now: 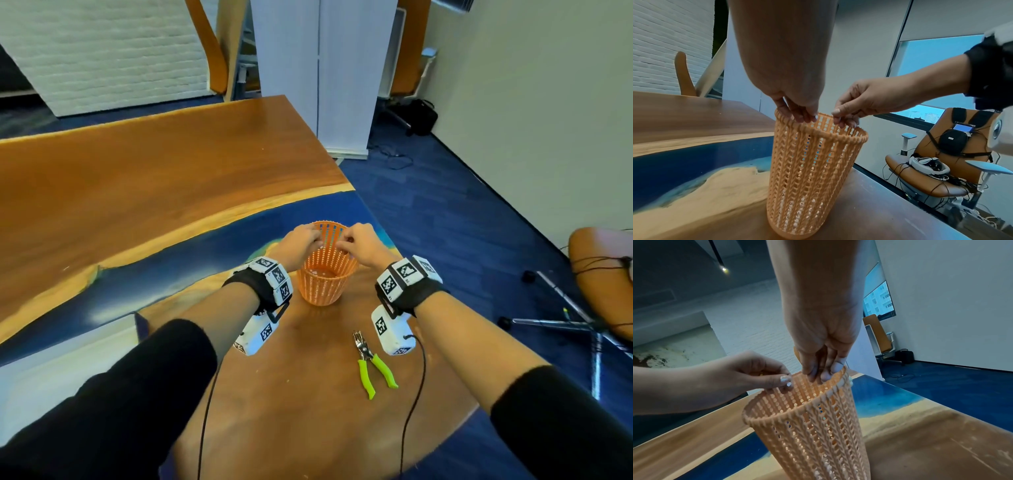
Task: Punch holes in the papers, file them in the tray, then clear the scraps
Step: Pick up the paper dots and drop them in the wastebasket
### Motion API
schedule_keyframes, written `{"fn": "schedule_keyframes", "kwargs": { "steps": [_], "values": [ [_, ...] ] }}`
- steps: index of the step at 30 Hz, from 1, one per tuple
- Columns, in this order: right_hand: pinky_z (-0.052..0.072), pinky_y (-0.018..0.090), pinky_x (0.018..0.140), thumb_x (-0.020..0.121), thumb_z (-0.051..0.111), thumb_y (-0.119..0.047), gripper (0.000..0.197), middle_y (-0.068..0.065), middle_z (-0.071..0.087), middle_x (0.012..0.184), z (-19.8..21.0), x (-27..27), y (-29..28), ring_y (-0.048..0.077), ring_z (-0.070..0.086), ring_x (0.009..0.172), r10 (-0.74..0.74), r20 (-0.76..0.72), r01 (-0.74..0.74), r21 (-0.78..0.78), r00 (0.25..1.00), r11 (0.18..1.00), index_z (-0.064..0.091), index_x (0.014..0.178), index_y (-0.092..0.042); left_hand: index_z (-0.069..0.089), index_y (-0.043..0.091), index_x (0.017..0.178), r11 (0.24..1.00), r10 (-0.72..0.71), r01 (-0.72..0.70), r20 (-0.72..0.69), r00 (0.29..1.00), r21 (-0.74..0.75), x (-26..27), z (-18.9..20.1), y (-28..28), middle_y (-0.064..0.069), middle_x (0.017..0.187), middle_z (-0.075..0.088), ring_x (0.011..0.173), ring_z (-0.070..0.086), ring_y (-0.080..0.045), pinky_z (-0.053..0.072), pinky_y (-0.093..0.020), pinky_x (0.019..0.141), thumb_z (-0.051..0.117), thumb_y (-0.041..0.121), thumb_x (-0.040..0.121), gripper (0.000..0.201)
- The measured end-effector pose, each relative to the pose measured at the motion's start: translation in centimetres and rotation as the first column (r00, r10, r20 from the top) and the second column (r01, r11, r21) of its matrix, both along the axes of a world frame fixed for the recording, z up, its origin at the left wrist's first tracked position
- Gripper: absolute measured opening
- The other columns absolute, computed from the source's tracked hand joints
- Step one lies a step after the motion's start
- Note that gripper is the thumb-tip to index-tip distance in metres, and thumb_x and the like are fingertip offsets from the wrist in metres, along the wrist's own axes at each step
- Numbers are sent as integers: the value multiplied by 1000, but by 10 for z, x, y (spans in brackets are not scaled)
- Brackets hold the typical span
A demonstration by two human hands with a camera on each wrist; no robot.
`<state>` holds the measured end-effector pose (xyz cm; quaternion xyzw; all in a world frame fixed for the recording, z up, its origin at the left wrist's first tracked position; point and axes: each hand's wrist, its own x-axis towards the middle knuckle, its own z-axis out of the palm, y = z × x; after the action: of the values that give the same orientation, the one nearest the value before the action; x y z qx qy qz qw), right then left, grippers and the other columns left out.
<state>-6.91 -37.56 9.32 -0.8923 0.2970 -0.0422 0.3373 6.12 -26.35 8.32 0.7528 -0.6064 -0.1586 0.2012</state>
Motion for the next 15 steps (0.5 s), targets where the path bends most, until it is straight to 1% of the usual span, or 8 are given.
{"fn": "schedule_keyframes", "kwargs": {
  "steps": [1, 3, 5, 7, 9, 11, 12, 15],
  "values": [
    [41, 18, 61, 90, 59, -15, 32, 5, 59, 74, 0, 0, 1, 6, 52, 61, -3, -5, 3, -1, 1000, 1000, 55, 59, -19, 62, 1, 96, 1000, 6, -6, 0, 1000, 8, 1, -1, 0, -13, 104, 58, 93, 54, -24, 43, -33, 79, 47, 16, 98, 22],
    [42, 21, 64, 89, 60, -16, 27, 4, 59, 73, -1, 0, 1, 6, 52, 62, -9, 2, 9, 5, 1000, 1000, 56, 62, -16, 63, 2, 98, 1000, 18, -18, -4, 1000, 6, 0, -3, 0, -12, 104, 58, 94, 55, -23, 42, -30, 78, 47, 17, 98, 23],
    [40, 17, 63, 86, 65, -14, 28, 1, 58, 69, -2, -1, 3, 3, 51, 61, -9, 14, 9, 16, 1000, 1000, 55, 60, -18, 63, 3, 96, 1000, 21, -21, -6, 1000, 1, -1, -3, 0, -10, 102, 58, 91, 53, -20, 40, -27, 76, 47, 18, 98, 22],
    [39, 14, 61, 81, 70, -10, 25, -1, 57, 68, -2, -3, 5, 4, 51, 61, -11, 35, 10, 18, 999, 1000, 55, 62, -17, 63, 4, 92, 1000, 22, -22, -6, 1000, -18, -3, -2, 1, -9, 99, 57, 86, 49, -17, 38, -25, 74, 50, 17, 96, 18],
    [41, 14, 62, 77, 72, -6, 24, -1, 58, 71, -2, -4, 6, 5, 53, 63, -22, 60, 22, 14, 998, 1000, 55, 65, -17, 61, 4, 88, 999, 19, -18, 6, 1000, -35, -4, -2, 1, -9, 97, 58, 84, 50, -18, 41, -27, 72, 56, 14, 92, 12],
    [43, 14, 64, 76, 72, -2, 25, 0, 59, 74, -2, -5, 6, 6, 55, 66, -32, 75, 30, 18, 997, 999, 54, 66, -17, 60, 7, 86, 999, 12, -12, 7, 1000, -38, -6, -1, 1, -8, 95, 59, 84, 53, -19, 46, -30, 74, 63, 11, 87, 6],
    [44, 15, 65, 76, 71, -2, 25, 1, 60, 76, -3, -5, 6, 7, 56, 68, -36, 77, 35, 16, 996, 999, 55, 67, -18, 59, 8, 86, 999, 11, -11, -1, 1000, -41, -6, 0, 2, -5, 93, 58, 84, 53, -18, 47, -31, 75, 65, 10, 85, 6],
    [49, 20, 70, 77, 71, -2, 21, 6, 64, 82, -5, -5, 4, 13, 61, 76, -51, 65, 50, 11, 997, 999, 59, 70, -17, 57, 11, 91, 999, 0, -1, -21, 1000, -49, -6, 0, 2, 0, 92, 56, 84, 53, -13, 46, -26, 74, 68, 6, 82, 15]
  ]
}}
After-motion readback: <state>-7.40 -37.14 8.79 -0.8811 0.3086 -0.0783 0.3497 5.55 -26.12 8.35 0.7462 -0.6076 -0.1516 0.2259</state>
